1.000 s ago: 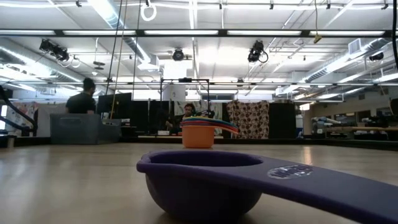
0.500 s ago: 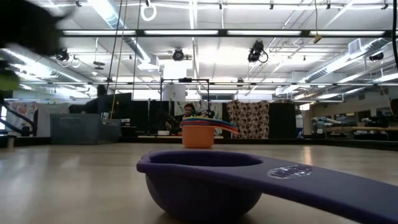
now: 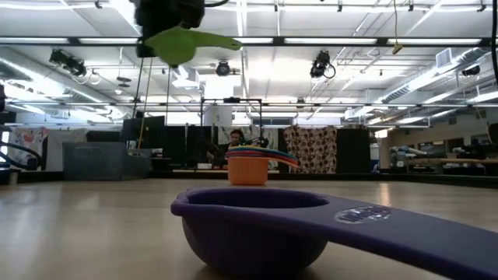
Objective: Nest measuring cups in basket
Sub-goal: Stack the green measuring cup on top of the yellow measuring cup
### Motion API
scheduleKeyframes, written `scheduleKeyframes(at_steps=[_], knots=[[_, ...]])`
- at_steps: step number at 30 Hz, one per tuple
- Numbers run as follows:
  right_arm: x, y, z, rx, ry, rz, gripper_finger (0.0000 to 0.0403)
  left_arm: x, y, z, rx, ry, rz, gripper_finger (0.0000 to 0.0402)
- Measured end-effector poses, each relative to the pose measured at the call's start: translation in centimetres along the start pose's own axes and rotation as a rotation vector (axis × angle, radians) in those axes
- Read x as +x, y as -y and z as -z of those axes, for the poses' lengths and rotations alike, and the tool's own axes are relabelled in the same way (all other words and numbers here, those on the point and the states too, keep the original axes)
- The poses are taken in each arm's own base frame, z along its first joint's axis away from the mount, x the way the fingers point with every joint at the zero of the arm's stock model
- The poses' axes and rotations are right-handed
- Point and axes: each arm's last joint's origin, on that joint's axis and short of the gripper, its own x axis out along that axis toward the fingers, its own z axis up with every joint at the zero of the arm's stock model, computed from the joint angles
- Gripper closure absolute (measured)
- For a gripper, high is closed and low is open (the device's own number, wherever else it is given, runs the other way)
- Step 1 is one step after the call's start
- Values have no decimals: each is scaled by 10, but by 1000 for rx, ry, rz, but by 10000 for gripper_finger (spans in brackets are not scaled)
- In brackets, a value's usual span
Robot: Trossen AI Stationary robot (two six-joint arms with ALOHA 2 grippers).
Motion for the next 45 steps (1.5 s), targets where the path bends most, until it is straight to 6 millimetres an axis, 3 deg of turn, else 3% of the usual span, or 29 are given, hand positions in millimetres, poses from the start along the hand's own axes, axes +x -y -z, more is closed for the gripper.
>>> scheduleKeyframes(at_steps=[4, 7, 17, 22, 27, 45], knots=[[1, 7, 3, 27, -5, 20, 309, -19, -36, -35, -16, 64, -17, 387], [2, 12, 4, 65, 0, 37, 309, -20, -60, -53, 1, 75, -20, 387], [4, 32, 5, 164, 49, 105, 309, 13, -112, -110, 95, 35, 7, 387], [10, 41, 5, 191, 69, 93, 309, 40, -119, -138, 133, 15, 36, 387], [15, 49, 10, 215, 47, 109, 309, 71, -122, -153, 174, -33, 57, 387], [20, 68, 25, 274, -5, 155, 309, 143, -126, -152, 170, -170, 84, 387]])
